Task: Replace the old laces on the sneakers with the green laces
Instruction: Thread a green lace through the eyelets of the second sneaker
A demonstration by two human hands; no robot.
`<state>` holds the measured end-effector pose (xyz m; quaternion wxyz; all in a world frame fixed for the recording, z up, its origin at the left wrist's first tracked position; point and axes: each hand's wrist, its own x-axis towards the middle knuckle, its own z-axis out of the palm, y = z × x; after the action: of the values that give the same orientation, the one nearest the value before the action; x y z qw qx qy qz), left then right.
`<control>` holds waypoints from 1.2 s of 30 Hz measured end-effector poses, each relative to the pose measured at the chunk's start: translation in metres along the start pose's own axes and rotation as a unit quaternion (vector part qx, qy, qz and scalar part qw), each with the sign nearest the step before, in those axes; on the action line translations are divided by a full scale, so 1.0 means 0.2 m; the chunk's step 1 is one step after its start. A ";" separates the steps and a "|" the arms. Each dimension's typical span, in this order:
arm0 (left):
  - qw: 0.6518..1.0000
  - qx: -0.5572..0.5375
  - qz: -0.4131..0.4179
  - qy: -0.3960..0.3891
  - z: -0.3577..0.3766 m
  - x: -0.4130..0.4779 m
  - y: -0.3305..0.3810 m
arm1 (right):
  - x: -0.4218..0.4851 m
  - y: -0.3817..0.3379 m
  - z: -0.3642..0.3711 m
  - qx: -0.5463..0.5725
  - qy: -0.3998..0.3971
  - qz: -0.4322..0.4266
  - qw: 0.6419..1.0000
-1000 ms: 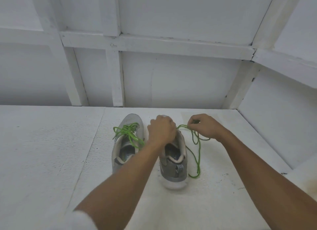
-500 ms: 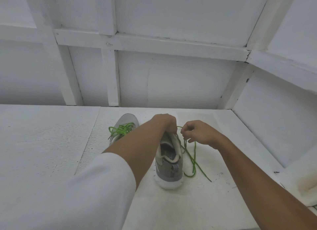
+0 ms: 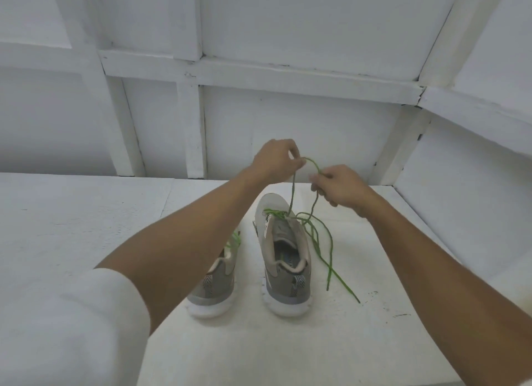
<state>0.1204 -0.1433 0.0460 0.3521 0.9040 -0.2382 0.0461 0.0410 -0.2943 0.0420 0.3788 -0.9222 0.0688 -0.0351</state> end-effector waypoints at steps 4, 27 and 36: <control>0.965 -0.243 -0.077 -0.070 0.00 -0.15 -0.01 | 0.02 -0.12 -0.11 0.253 -0.026 0.020 0.967; 0.967 -0.157 -0.147 -0.138 -0.90 -0.47 -0.51 | 0.10 0.43 -0.15 0.122 0.105 0.230 0.960; 0.978 -0.032 -0.189 -0.085 -1.02 -0.51 -0.62 | 0.05 0.49 -0.17 0.052 0.054 0.256 0.964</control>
<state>0.1053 0.1111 0.0955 0.3616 0.9216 -0.0932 -0.1061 0.0362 -0.3885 -0.0028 0.4181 -0.8499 0.3207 0.0098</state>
